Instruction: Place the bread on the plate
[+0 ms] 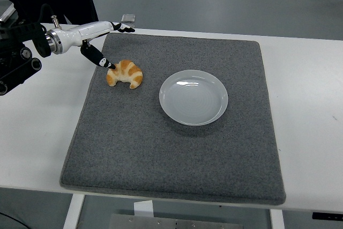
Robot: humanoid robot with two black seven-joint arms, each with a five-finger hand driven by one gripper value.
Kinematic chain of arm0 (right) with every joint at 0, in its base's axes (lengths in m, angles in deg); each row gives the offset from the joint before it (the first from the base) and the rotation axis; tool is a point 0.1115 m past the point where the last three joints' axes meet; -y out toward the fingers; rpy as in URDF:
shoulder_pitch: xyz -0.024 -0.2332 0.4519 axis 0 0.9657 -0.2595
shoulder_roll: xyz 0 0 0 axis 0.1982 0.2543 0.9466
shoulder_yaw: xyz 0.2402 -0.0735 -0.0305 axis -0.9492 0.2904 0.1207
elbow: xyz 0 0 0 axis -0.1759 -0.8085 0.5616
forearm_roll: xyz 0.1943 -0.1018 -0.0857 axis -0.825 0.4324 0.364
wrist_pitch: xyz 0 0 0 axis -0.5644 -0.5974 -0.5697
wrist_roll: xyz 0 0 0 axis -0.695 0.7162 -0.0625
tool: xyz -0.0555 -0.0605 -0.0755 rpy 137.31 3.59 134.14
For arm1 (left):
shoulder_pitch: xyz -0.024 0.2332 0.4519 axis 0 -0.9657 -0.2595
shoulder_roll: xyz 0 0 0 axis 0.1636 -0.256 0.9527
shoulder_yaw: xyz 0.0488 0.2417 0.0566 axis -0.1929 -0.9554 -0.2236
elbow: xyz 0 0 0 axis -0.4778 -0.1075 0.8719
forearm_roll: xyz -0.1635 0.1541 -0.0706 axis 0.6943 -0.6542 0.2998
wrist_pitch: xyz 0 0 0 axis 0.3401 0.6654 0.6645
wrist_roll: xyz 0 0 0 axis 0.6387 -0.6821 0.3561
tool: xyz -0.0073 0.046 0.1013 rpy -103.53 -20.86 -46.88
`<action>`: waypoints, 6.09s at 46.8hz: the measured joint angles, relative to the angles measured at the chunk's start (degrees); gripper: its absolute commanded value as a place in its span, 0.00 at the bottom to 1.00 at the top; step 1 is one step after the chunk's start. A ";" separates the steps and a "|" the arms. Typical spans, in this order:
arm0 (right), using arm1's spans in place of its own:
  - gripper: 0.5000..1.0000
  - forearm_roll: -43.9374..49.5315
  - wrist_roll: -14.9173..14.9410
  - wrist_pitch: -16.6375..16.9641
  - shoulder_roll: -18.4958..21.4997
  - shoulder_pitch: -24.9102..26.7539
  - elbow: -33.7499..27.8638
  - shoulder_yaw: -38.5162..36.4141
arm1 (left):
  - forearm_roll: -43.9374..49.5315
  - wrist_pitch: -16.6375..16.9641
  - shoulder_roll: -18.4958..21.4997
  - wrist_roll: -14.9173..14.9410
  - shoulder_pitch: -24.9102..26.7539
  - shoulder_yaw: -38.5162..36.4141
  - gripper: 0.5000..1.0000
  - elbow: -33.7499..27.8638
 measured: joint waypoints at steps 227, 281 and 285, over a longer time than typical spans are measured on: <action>0.90 0.01 0.00 -0.02 0.00 0.00 0.00 0.00 | -5.54 -0.89 -13.12 0.44 13.31 -4.89 0.00 -8.47; 0.90 0.00 0.00 -0.01 0.00 0.00 0.00 0.00 | -10.32 7.05 -20.04 0.53 3.59 -10.53 0.00 -0.42; 0.90 0.00 -0.01 -0.01 0.00 0.00 0.00 0.00 | -10.32 7.05 -20.41 0.51 3.06 -10.53 0.00 -0.42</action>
